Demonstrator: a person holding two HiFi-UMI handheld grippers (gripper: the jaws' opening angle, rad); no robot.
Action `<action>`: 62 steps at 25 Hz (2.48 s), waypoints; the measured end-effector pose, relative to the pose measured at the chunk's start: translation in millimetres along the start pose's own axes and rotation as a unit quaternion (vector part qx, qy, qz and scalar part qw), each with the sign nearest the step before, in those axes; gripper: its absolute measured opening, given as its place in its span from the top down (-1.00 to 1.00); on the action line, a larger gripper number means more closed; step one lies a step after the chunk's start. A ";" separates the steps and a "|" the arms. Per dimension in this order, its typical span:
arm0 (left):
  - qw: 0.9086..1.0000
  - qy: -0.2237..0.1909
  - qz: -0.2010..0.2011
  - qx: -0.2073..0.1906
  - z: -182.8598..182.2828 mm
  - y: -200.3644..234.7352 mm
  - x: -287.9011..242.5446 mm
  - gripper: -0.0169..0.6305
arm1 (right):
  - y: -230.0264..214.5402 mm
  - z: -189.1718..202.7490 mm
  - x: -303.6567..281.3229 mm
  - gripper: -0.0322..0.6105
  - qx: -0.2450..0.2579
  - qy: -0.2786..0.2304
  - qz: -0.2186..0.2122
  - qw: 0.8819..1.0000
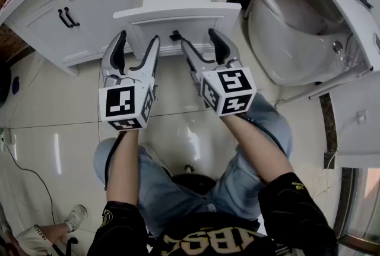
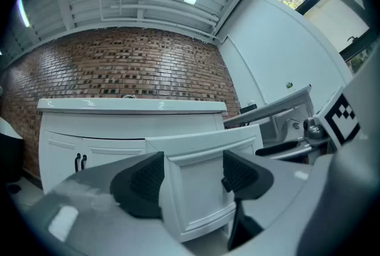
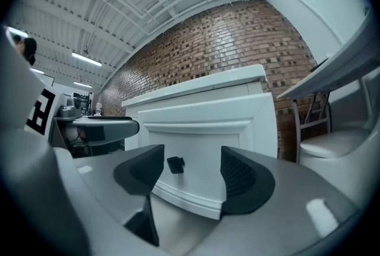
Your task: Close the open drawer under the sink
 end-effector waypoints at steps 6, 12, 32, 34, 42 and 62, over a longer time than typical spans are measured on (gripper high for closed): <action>1.000 0.001 0.002 0.007 -0.6 3.7 -0.9 -0.02 | 17.8 25.6 -19.2 0.01 -0.143 0.027 -0.051 0.988; 1.000 -0.003 0.003 0.016 -3.7 8.9 -1.4 -0.02 | 20.5 49.1 -34.5 0.09 -0.294 0.052 -0.060 0.952; 0.999 -0.009 -0.002 0.049 -7.1 27.5 -7.6 -0.02 | 10.9 37.3 -81.2 0.56 -0.233 0.030 -0.044 0.971; 0.999 -0.009 -0.004 0.048 -7.4 33.0 -9.1 -0.02 | 7.0 37.2 -88.6 0.56 -0.233 0.032 -0.045 0.971; 0.999 0.010 -0.002 0.043 7.4 53.6 -22.1 -0.01 | -3.2 39.2 -113.7 0.56 -0.211 0.044 -0.044 0.975; 0.998 0.051 -0.010 0.036 30.6 78.9 -31.7 -0.01 | -46.6 41.1 -199.7 0.57 -0.153 0.014 0.016 0.988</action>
Point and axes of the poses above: the fingertips, and each gripper's own axes: x backward along the fingers, y to its left, z out of its underside, the point moved 1 cm from there along x, backward along the fingers, and after that the axes turned 15 degrees about x, right-handed, at the moved point
